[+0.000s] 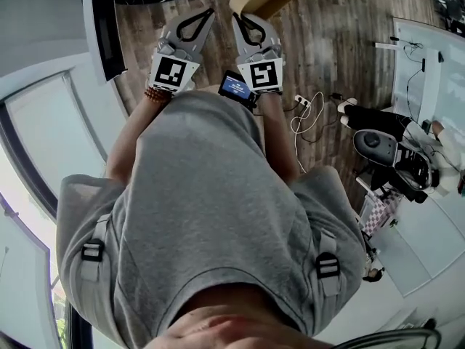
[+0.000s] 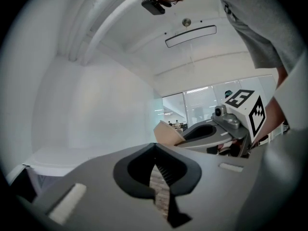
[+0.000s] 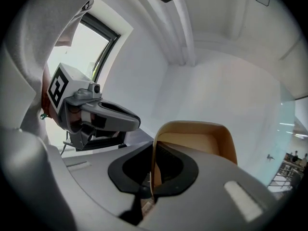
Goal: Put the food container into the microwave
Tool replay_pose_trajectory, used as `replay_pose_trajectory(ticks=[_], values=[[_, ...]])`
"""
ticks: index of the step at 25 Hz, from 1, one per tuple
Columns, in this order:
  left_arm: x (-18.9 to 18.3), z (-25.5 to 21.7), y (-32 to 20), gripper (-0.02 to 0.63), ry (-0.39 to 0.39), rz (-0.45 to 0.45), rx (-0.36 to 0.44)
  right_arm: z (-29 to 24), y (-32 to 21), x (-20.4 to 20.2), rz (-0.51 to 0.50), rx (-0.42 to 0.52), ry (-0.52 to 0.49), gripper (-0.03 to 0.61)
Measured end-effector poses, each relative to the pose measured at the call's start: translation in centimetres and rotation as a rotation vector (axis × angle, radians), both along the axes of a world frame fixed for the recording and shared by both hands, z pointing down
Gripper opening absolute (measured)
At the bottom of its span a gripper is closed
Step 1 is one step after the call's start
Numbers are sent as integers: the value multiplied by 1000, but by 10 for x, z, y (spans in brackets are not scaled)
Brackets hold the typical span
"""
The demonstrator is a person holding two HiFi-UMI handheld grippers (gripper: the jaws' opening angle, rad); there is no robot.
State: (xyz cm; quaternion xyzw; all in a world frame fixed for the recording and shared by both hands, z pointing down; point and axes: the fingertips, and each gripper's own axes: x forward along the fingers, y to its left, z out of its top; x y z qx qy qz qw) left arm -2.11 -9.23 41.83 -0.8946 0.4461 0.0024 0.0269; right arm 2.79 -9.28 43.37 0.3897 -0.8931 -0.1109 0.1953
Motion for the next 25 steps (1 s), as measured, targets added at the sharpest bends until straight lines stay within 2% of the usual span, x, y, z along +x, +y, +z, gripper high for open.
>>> replay_pose_trajectory(ticks=[2,4,10,14,19,25], values=[[-20,-3,-10,2,1,-32,34,-1,-7,-21,-40,3,7,28],[-40,-7,-16,2,17,-77,30,-2,-9,-39,-78,-14,13,28],[-96,-10,-21,2,78,-223,-59,-2,-13,-88,-226,-43,62,28],[-126,-10,-21,2,93,-318,0,3,-14,-114,-359,-48,114,28],[-178,-9,-11,2,90,-479,-9,9,-11,-156,-514,-45,119,28],[-192,-4,-15,2,49,-579,-47,0,-23,-166,-615,-33,72,28]])
